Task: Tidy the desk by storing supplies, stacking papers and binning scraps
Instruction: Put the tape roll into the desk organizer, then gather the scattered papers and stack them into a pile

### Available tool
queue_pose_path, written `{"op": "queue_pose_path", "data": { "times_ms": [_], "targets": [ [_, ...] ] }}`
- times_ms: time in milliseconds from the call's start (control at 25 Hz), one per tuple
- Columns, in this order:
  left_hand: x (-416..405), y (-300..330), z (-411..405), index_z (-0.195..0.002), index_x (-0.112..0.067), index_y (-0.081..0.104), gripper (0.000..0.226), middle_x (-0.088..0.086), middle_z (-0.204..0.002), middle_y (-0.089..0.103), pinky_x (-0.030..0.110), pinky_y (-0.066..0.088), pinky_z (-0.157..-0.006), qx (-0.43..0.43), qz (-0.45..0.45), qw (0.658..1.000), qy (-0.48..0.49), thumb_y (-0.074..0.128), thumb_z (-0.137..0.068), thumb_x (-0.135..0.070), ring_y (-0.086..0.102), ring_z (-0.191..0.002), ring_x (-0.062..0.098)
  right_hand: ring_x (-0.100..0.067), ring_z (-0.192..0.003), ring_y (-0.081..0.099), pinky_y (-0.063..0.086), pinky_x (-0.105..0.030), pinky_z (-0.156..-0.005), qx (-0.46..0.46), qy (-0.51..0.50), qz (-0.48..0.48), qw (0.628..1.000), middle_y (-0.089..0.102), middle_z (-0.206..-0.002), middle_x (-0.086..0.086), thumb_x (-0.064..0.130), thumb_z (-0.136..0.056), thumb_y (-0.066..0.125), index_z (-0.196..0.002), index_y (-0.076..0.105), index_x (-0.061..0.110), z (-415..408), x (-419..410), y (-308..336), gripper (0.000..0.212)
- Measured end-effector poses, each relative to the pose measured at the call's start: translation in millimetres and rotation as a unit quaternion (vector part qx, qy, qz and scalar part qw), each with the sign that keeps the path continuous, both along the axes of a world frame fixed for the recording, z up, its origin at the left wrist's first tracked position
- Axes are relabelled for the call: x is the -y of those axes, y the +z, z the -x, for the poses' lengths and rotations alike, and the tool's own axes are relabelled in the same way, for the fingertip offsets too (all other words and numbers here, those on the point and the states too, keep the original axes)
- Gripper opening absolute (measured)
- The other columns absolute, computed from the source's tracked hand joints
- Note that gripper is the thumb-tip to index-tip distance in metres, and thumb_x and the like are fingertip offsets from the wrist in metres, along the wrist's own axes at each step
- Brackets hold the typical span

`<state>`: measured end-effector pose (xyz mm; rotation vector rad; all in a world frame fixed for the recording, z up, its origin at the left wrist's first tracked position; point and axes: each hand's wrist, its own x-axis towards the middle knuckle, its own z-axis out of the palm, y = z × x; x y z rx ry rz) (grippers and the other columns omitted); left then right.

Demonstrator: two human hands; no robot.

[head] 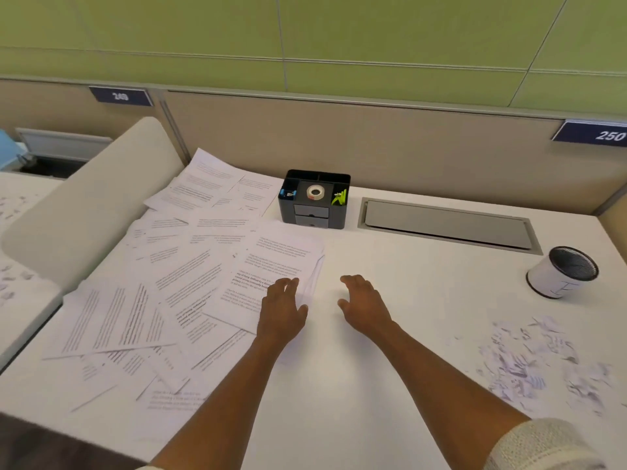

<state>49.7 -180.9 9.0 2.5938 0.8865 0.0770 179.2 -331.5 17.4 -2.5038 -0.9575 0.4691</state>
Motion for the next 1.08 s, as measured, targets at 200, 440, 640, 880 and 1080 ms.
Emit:
{"op": "queue_pose_path", "data": {
  "times_ms": [200,440,640,880,1080],
  "targets": [
    [1,-1,50,-0.152,-0.018,0.035,0.068,0.005,-0.157,0.034,0.040,0.030,-0.115,-0.012,0.015,0.999,0.029,0.062,-0.093,-0.037,0.030,-0.144,0.025,-0.028,-0.131,0.042,0.038,-0.040,-0.108,-0.037,0.015,-0.002,0.999,0.043,-0.145,-0.006,0.026,-0.094,0.054,-0.145,0.037,0.016,48,2,-15,0.055],
    [-26,6,76,-0.153,-0.018,0.032,0.071,0.005,-0.159,0.032,0.043,0.029,-0.118,-0.005,0.026,0.999,0.029,0.062,-0.092,-0.038,0.027,-0.147,0.025,-0.028,-0.131,0.042,0.038,-0.039,-0.107,-0.046,0.003,0.005,0.999,0.042,-0.145,-0.006,0.026,-0.094,0.054,-0.146,0.036,0.016,83,-13,-23,0.055],
    [-71,9,93,-0.153,-0.016,0.032,0.071,0.007,-0.160,0.030,0.045,0.030,-0.118,0.006,0.039,0.999,0.016,0.063,-0.092,-0.036,0.026,-0.147,0.027,-0.028,-0.132,0.042,0.038,-0.039,-0.108,-0.049,-0.026,0.005,0.998,0.042,-0.146,-0.006,0.027,-0.094,0.055,-0.146,0.036,0.016,107,-45,-18,0.056],
    [-126,1,99,-0.153,-0.011,0.032,0.073,0.010,-0.158,0.030,0.043,0.032,-0.116,0.010,0.059,0.998,-0.008,0.064,-0.092,-0.036,0.027,-0.146,0.029,-0.029,-0.134,0.040,0.037,-0.040,-0.110,-0.040,-0.061,0.015,0.997,0.039,-0.149,-0.006,0.029,-0.092,0.059,-0.148,0.034,0.015,119,-90,-15,0.062],
    [-159,-6,92,-0.153,-0.011,0.031,0.074,0.010,-0.159,0.028,0.043,0.030,-0.117,0.002,0.074,0.997,-0.032,0.063,-0.093,-0.039,0.026,-0.146,0.029,-0.030,-0.136,0.038,0.037,-0.043,-0.108,-0.007,-0.084,0.037,0.996,0.032,-0.154,-0.007,0.034,-0.091,0.063,-0.149,0.030,0.015,112,-121,-15,0.069]
  ]
}}
